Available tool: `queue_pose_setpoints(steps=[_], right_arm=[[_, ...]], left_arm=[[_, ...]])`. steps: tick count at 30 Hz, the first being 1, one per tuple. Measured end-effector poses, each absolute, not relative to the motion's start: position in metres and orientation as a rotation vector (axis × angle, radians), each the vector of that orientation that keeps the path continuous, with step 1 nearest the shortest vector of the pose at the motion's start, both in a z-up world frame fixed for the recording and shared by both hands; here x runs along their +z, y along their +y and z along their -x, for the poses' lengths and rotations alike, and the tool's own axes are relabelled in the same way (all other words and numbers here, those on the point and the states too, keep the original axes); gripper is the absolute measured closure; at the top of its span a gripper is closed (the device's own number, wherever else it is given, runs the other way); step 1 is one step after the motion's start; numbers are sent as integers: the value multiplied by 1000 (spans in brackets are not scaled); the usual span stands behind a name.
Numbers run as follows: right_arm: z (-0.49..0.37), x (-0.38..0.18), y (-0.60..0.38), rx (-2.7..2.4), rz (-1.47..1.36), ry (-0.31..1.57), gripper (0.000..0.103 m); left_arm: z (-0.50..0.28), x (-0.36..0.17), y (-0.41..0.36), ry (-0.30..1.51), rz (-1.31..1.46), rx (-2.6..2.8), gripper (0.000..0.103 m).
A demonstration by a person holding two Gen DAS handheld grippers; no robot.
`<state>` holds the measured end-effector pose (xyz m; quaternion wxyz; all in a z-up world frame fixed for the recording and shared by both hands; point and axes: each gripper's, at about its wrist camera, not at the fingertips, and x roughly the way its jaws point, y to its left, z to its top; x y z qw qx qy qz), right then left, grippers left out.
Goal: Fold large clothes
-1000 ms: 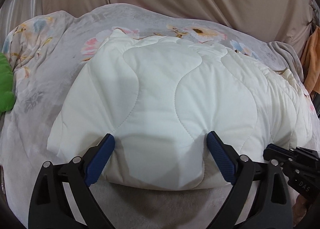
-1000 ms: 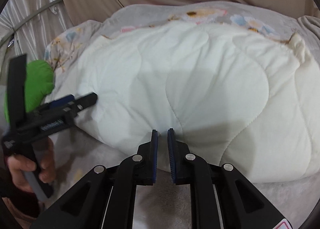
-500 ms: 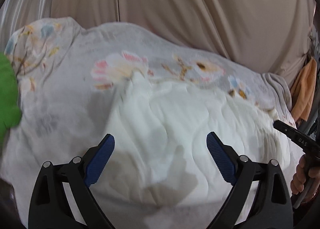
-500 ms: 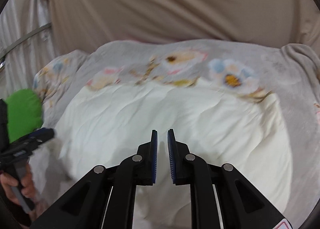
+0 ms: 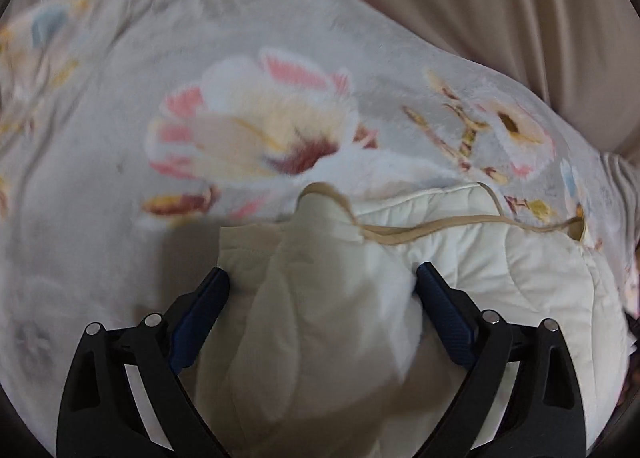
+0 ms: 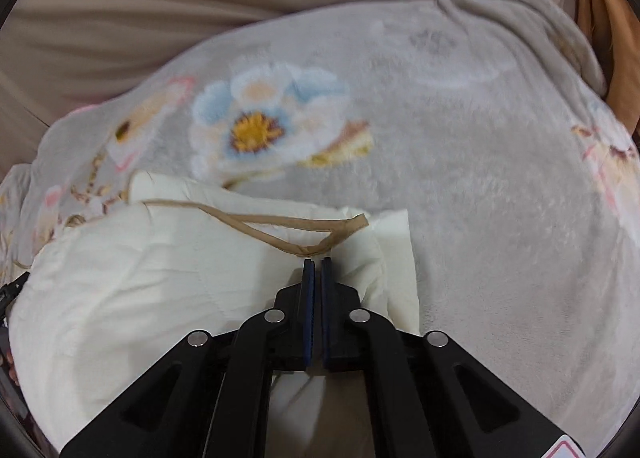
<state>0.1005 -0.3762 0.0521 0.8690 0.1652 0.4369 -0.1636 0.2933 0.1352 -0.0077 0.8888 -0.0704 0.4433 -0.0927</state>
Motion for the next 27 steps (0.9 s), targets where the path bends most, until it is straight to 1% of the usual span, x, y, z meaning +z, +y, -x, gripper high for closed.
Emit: queue_pose_setpoints(steps=[5,7,8,9,11,14,17,21,25,27], right_arm=[[-106,52,-366,-366,-287,913,103],[-102,65,-362,-414,-283,888,103],[-97,75,-356,-407,-292,858,92],[-89,89,-343,-363,-301,813,89],[-81,111,-312,-256,-285,766,89],[-82,125,-253,-85,-211,786,89],[-93,116,-199,77,-162,844,89],[-107,91,-158,147,-108,908,89],[-113,60,-146,153,-95,965,90],[-113,51,-149,167,-117,962,91]], left_arm=[[-296,-18,138,948,169,-172,6],[-296,-15,138,953,165,-168,6],[-293,-11,141,951,173,-164,6],[-286,-5,145,938,188,-160,8],[-271,10,155,902,229,-177,8],[-235,32,170,845,276,-237,8],[-202,36,184,845,276,-255,8],[-163,17,208,887,305,-239,7],[-145,-11,223,941,380,-232,6],[-139,-15,224,906,400,-232,5]])
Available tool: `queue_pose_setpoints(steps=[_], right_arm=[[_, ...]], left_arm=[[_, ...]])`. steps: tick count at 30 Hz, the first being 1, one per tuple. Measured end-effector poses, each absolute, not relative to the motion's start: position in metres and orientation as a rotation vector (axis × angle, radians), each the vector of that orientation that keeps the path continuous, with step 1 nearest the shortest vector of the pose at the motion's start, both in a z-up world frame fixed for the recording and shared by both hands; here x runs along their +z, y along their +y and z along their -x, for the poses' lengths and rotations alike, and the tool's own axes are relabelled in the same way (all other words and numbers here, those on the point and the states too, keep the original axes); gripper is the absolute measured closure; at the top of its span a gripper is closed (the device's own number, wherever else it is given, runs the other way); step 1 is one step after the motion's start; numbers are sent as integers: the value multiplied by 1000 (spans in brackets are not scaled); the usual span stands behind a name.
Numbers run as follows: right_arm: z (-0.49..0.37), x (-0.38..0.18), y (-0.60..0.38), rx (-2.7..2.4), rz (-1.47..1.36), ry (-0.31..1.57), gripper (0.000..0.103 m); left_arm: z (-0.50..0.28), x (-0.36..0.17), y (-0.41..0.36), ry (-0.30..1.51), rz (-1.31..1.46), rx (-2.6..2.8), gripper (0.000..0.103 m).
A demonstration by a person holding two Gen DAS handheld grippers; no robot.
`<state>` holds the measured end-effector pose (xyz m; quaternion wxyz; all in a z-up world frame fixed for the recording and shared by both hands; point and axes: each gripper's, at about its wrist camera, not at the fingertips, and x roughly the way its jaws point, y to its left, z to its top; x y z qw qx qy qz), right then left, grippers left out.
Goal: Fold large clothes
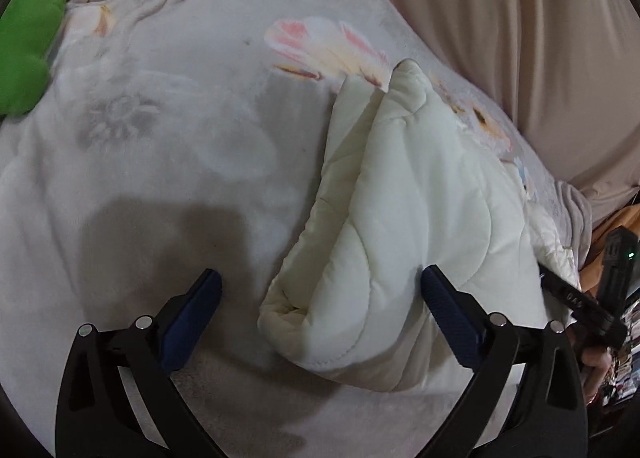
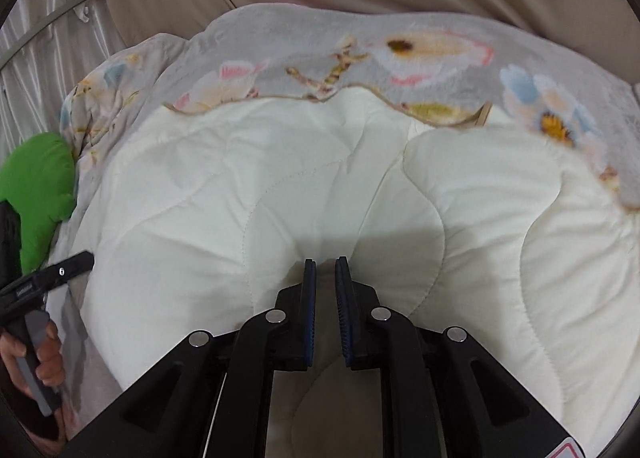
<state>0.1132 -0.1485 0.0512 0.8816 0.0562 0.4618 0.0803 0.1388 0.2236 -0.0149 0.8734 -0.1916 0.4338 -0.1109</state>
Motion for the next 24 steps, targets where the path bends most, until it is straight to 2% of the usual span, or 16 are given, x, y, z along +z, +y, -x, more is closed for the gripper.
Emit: queue_pose_setpoints(steps=[3,5,7,9,11,14,19,24], right_arm=[[-112,47,-150,172,-127,950,92],[-113,45,-151,174,-125,942,92],[-113,44,-152,175,-127,931,92],[-112,42,-154,179,-131,918,92],[-112,42,-156,182,-141,909,92],[-108,47,-158,164,-161,914,92],[-71,76,-169,216,-185,912,91],[-14,72,-181,314,-247,933,90]], left_arm=[[-143,-12,215,907,417,-252,6],[-149,-10,204,926,464,-310,11],[-149,-1,196,898,462,-314,33],[-144,22,189,832,443,-317,65],[-135,45,184,767,435,-343,78],[-116,90,168,652,431,-434,84],[-96,142,120,541,349,-585,87],[-86,158,75,505,285,-711,89]])
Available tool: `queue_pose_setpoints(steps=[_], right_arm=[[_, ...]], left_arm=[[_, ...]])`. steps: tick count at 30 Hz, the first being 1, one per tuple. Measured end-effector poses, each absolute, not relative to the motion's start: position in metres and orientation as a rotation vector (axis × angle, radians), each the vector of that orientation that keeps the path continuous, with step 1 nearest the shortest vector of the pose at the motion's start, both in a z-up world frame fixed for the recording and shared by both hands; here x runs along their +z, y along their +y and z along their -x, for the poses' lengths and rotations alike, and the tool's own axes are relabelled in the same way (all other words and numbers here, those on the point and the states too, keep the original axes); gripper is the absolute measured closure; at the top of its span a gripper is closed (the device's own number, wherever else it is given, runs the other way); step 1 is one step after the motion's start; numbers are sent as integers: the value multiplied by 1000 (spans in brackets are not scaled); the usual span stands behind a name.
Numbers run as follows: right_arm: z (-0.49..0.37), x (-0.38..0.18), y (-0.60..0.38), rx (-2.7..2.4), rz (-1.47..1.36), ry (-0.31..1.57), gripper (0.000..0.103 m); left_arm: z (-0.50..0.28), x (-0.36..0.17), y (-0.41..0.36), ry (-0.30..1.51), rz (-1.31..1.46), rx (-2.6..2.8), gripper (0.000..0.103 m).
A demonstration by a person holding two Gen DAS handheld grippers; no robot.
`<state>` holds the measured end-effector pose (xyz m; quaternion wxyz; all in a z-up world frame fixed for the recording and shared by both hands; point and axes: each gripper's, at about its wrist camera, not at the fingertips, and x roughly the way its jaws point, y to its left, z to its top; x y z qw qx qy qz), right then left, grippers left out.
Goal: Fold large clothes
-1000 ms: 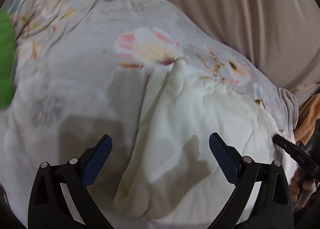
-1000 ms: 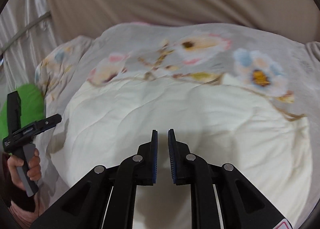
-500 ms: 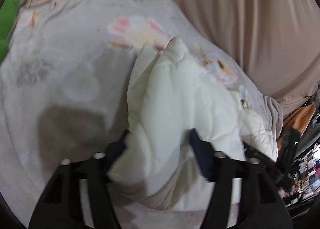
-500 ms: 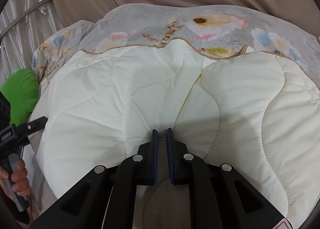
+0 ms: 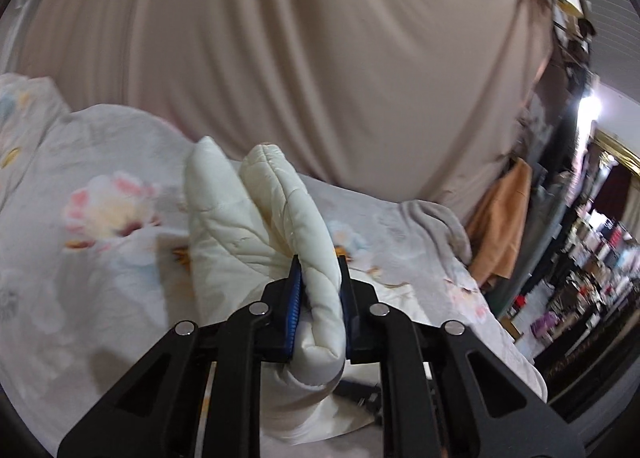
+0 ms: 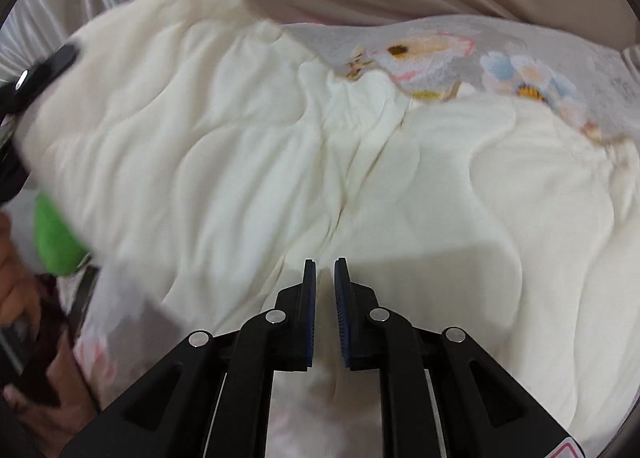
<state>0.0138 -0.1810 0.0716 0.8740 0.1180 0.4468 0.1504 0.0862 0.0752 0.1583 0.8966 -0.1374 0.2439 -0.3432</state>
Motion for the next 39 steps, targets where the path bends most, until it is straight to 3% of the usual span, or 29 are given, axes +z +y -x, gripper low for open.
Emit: queue_pose_setpoints(steps=[10,14,18,23,31,39], right_arm=[[-10,34,-196,377,-412,954,103],[-4,51,-200,355,-404,891,102],[-7,57,-194,375,-390,885,91],[-12,39,-176,376,-359,929,93],[1,35,-187,359,-480,929,99],[86,49,-266,137,-612,810,90]], left_arm=[[-76,152,2,529,173,-813,89],[-70,153,34,509,197,-720,89],[-74,143,93,523,300,-616,90],[-80,145,107,540,344,-629,90],[-59,163,-36,513,72,-894,91],[-58,88,-178,697,-172,-1030,91]])
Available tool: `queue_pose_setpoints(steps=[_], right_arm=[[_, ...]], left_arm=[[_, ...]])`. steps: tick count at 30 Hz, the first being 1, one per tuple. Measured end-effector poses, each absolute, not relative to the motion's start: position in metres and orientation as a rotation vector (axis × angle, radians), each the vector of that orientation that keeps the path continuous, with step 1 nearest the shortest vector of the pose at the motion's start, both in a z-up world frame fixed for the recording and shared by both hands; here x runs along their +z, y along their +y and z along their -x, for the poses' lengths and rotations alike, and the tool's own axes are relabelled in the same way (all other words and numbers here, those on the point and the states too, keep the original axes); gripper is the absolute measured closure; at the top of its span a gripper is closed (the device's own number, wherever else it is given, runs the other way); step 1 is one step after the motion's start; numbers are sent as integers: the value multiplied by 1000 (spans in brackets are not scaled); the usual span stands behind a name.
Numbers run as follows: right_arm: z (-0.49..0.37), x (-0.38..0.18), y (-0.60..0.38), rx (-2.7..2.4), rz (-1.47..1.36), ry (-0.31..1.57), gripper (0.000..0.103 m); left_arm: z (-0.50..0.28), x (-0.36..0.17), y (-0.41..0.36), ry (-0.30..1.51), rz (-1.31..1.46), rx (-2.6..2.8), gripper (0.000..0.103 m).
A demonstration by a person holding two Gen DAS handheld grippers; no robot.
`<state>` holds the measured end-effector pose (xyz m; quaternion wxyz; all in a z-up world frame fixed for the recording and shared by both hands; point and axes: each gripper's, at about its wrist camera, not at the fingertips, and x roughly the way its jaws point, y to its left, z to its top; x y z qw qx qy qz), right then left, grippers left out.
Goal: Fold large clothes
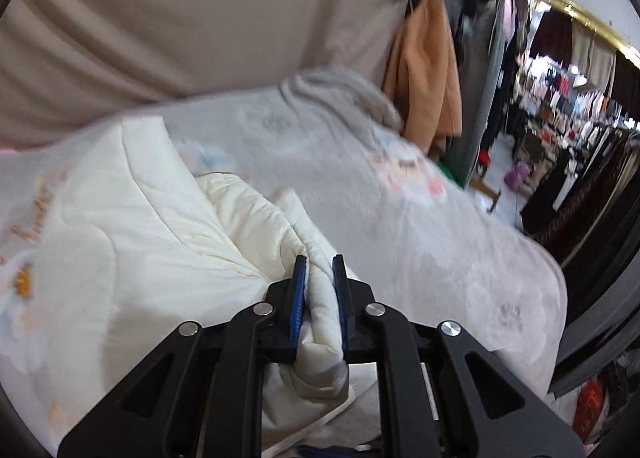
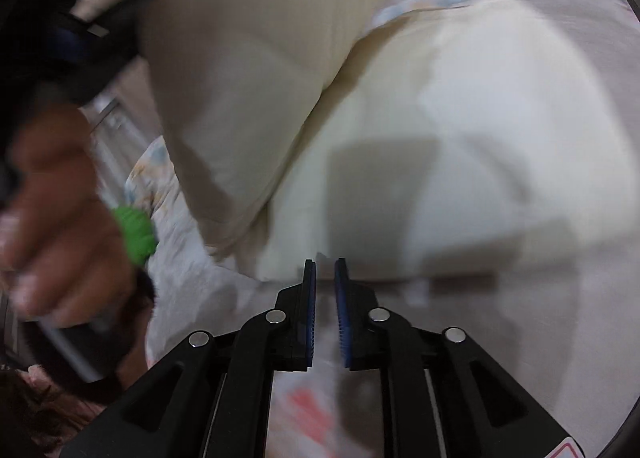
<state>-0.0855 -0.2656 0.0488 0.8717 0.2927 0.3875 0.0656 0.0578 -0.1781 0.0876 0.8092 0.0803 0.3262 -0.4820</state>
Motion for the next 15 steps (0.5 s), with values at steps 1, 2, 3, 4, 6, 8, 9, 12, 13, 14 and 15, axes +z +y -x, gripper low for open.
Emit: queue_pose_setpoints(steps=[1,2,3,4,6,8,9,12,13,14,15], right_arm=[[94,51,-274,106,-616,799,90],[102,54,-282,74,-613,787,90],[109,58,-290,46,-610,775,90],[113,61,-296,26,-611,765,90],[121,71,-308,-3,-617,736,89],[125,84,-316,-27,-609,698,86],[125,90,-316,-36,-598,678,80],[125,116,-319,-62,-559,594,56],[123,126,-319,-64,-546,563,49],[121,134,-321,-58,-534,541,45],[120,142,-327,-48,-525,522,37]], left_arm=[[-62,69,-190,744,-178,-1035,91],[-64,56,-195,773,-178,-1037,91],[-65,46,-200,798,-177,-1038,90],[-65,36,-202,816,-177,-1039,90],[-62,34,-198,829,-167,-1043,85],[-60,48,-183,823,-106,-1078,80],[-59,56,-175,816,-75,-1092,70],[-49,89,-131,754,30,-1107,34],[-44,101,-108,719,69,-1097,31],[-42,109,-94,695,92,-1087,29],[-40,117,-78,670,112,-1076,28]])
